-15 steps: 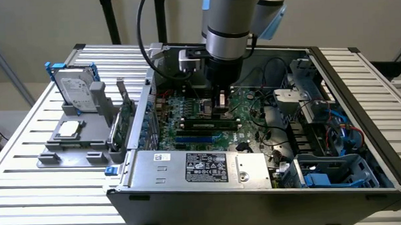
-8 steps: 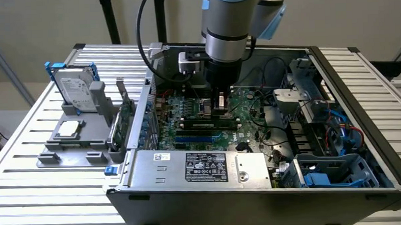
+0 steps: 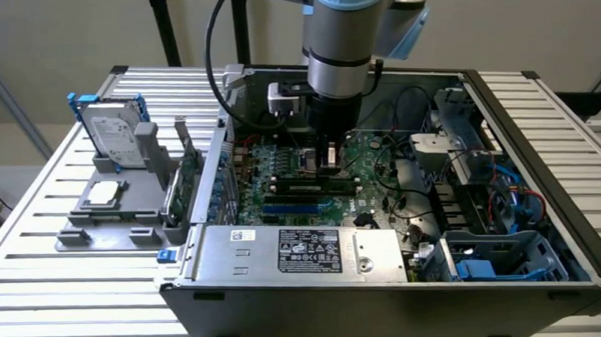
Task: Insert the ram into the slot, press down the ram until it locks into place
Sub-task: 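Press down the ram until it locks into place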
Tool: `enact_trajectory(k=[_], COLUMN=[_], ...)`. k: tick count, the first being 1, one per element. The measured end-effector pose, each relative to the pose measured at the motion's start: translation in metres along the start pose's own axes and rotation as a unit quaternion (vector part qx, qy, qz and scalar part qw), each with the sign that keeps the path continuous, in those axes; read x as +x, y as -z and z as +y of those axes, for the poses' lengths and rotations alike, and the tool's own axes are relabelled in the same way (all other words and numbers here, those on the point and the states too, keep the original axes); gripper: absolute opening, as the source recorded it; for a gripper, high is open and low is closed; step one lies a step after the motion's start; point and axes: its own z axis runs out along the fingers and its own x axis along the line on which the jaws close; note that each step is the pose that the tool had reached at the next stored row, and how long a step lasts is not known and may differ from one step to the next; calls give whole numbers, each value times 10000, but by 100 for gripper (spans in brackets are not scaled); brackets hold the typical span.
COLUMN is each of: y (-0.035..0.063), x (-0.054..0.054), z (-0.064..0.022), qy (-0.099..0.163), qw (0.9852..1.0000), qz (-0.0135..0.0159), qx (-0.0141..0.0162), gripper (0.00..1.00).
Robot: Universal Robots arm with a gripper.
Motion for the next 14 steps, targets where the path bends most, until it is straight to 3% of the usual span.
enact_trajectory(k=[8,9,14], y=[-38,-16,212], x=[-3,-4,11], z=[10,11,14], qy=[0,0,2], qw=[10000,10000,10000], qz=[0,-10,-2], qx=[-1,-2,-27], gripper=[11,11,11])
